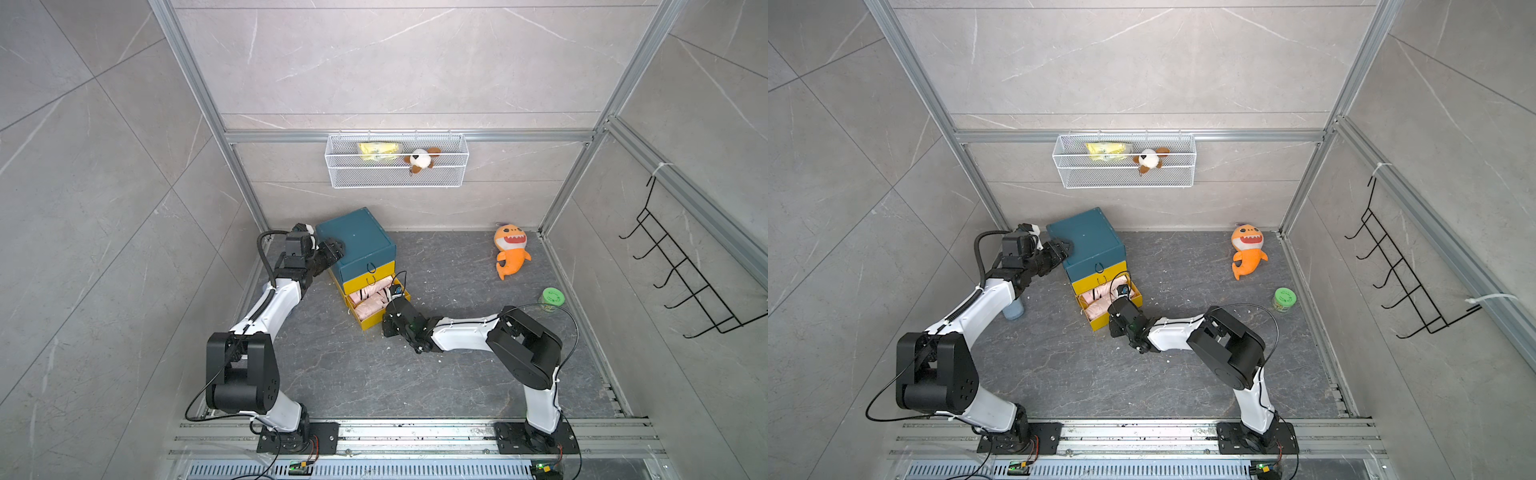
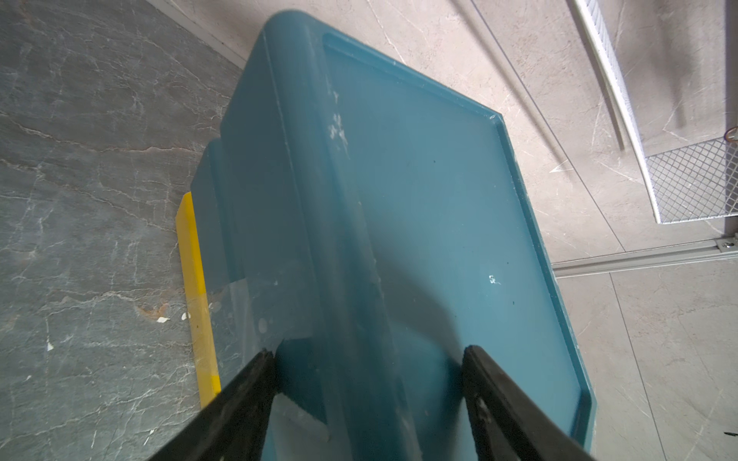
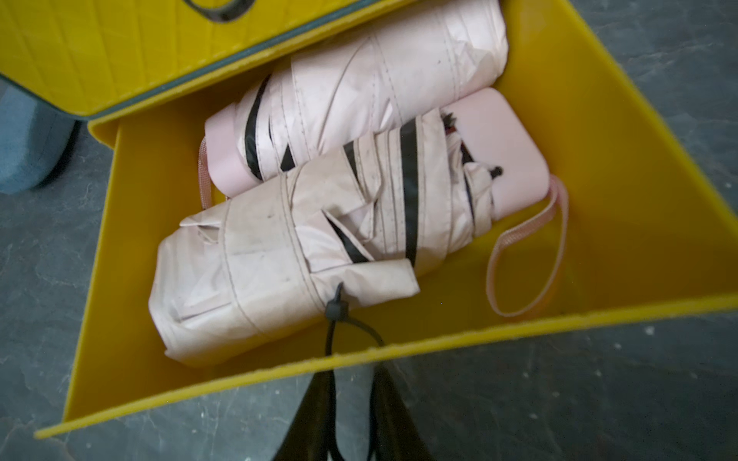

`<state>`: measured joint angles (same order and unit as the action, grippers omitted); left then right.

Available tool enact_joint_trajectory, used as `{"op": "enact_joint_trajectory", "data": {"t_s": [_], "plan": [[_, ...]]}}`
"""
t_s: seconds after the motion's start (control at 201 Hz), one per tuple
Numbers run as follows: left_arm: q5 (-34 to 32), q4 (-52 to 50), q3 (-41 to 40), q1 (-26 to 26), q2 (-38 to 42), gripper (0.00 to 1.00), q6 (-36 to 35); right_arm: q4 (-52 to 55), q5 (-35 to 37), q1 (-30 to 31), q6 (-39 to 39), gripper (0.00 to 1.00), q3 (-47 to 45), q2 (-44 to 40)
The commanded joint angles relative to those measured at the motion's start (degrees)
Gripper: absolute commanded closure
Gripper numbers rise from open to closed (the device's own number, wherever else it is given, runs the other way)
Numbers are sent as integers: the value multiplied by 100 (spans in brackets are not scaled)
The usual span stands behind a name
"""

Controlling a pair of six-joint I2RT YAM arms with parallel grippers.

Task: Place the umbrella in the drawer by color
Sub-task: Close the drawer in the storage box.

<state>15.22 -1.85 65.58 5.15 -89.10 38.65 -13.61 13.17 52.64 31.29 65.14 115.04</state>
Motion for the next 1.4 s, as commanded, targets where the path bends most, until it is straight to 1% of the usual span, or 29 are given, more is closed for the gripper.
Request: {"op": "enact_joint_trajectory", "data": {"t_s": [0.0,0.528,0.742,0.891,1.035,1.12,1.239,1.398], "plan": [[79,-1011,-336,109,-415,25,-164,-319,83,-140,232,79,428,245],[59,-1005,-396,114,-389,25,-166,-1028,-285,-396,1336,72,1276,1148],[17,-1028,-414,117,-323,24,-171,-1193,-428,-421,1699,61,1498,1351],[16,-1028,-428,116,-310,24,-166,-1168,-453,-442,1767,53,1578,1423],[7,-1021,-458,117,-288,24,-166,-991,-517,-476,1706,44,1736,1491],[-1,-1019,-493,114,-259,24,-168,-927,-526,-483,1659,39,1723,1465],[-16,-1016,-524,117,-221,24,-165,-980,-500,-522,1603,35,1522,1336],[-14,-1025,-554,118,-174,23,-178,-1207,-412,-560,1421,31,768,827]]}}
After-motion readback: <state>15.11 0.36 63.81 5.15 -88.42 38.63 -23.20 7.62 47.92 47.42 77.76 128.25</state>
